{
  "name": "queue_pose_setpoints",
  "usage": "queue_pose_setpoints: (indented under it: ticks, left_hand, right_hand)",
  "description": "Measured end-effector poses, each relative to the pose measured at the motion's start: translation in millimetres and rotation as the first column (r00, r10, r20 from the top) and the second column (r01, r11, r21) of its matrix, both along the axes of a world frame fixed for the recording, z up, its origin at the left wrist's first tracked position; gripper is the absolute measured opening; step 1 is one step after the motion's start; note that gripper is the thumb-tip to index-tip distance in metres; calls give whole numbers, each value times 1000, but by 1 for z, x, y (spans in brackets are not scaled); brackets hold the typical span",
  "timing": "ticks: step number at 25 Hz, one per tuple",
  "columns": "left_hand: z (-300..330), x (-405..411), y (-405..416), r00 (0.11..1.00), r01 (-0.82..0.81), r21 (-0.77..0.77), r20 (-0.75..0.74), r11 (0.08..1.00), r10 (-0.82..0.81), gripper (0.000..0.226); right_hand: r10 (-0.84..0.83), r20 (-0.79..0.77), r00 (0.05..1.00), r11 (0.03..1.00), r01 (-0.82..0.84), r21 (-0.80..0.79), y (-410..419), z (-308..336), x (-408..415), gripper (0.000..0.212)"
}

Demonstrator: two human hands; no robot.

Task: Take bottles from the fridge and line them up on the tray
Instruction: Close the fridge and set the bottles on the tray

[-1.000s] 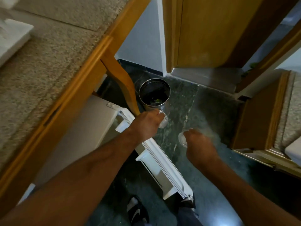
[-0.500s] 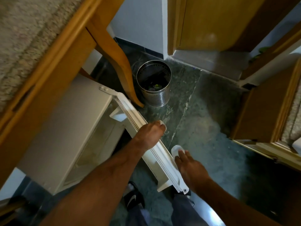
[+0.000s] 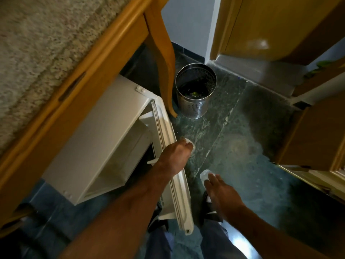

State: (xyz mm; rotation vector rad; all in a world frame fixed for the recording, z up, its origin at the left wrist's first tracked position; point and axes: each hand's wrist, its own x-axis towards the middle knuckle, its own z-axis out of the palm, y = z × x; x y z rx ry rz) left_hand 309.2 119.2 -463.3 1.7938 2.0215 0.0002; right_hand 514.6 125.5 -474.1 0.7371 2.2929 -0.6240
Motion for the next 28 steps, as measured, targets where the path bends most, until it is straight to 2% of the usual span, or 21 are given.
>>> queue_pose_setpoints:
  ticks: [7, 12, 15, 18, 21, 25, 28]
  left_hand:
    - [-5, -18, -42, 993, -109, 40, 41, 993, 107, 30]
    - [-1, -32, -66, 992, -113, 59, 69, 992, 109, 24]
    - [-11, -40, -81, 977, -196, 20, 88, 980, 193, 27]
    - [-16, -47, -100, 966, -255, -47, 40, 966, 257, 37]
    - [-16, -54, -123, 952, -301, -79, 34, 950, 304, 36]
    - [-11, -69, -158, 943, -318, -73, 74, 945, 323, 41]
    - [-6, -80, -178, 929, -361, -51, 67, 931, 364, 34]
  right_hand:
    - [-37, -39, 999, 997, 40, 65, 18, 3, -40, 51]
    - [-17, -66, 998, 995, 23, 94, 24, 1, -58, 51]
    - [-26, -102, 994, 995, 36, 97, 22, -1, -70, 47]
    - [-15, -130, 991, 994, 28, 104, 16, 2, -83, 45]
    - [-8, -128, 992, 994, 22, 107, 11, 5, -100, 43]
    - [22, -133, 991, 996, -10, 92, 1, 8, -129, 46]
    - [-11, -151, 989, 997, 23, 76, -6, 13, -158, 45]
